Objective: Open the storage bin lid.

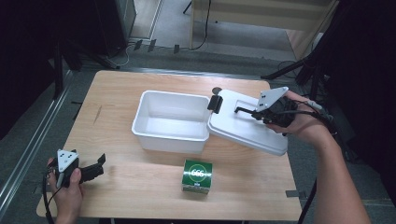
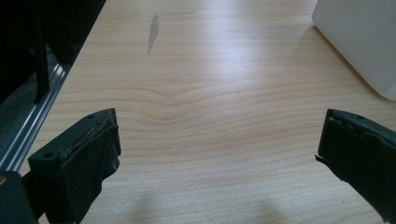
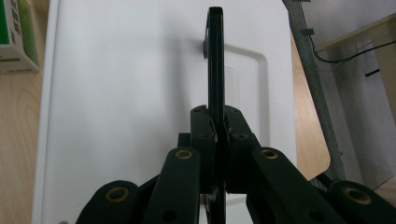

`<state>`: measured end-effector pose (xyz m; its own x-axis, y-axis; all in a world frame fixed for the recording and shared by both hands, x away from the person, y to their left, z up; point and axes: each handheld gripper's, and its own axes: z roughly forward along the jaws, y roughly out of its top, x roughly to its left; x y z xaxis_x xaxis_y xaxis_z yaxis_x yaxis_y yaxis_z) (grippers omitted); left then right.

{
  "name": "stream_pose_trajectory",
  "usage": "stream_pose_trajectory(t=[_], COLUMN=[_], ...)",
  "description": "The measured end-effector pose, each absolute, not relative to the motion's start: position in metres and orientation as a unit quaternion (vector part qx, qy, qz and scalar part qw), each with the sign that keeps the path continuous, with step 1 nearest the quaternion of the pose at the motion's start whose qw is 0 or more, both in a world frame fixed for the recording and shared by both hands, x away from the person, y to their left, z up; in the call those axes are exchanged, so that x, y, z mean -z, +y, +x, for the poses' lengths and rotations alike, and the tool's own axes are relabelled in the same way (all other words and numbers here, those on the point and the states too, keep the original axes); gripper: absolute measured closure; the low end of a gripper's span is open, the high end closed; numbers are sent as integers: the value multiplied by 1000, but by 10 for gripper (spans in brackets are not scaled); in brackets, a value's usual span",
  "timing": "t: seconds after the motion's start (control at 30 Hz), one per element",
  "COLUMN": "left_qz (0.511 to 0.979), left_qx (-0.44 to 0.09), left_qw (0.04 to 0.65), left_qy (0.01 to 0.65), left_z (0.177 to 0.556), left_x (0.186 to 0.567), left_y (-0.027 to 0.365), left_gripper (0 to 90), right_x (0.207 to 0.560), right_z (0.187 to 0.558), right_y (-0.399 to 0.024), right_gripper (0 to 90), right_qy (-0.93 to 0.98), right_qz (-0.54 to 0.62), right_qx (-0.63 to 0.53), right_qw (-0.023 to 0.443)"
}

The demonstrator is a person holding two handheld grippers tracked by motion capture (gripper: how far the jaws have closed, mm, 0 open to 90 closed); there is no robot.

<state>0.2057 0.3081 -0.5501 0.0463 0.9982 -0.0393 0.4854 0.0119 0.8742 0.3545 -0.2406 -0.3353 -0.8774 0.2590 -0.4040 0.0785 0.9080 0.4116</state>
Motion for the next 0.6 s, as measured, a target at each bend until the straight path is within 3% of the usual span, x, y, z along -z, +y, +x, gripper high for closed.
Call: stream_pose_trajectory(t=[0.6], left_qz=[617], left_qx=[-337], left_qw=[378], left_qy=[603], left_z=[206], left_x=[550], left_y=[308], left_gripper=[0], right_x=[378], right_z=[351], right_y=[-267], right_gripper=[854], right_qy=[948], right_qz=[117], right_qx=[-179], right_qw=[236])
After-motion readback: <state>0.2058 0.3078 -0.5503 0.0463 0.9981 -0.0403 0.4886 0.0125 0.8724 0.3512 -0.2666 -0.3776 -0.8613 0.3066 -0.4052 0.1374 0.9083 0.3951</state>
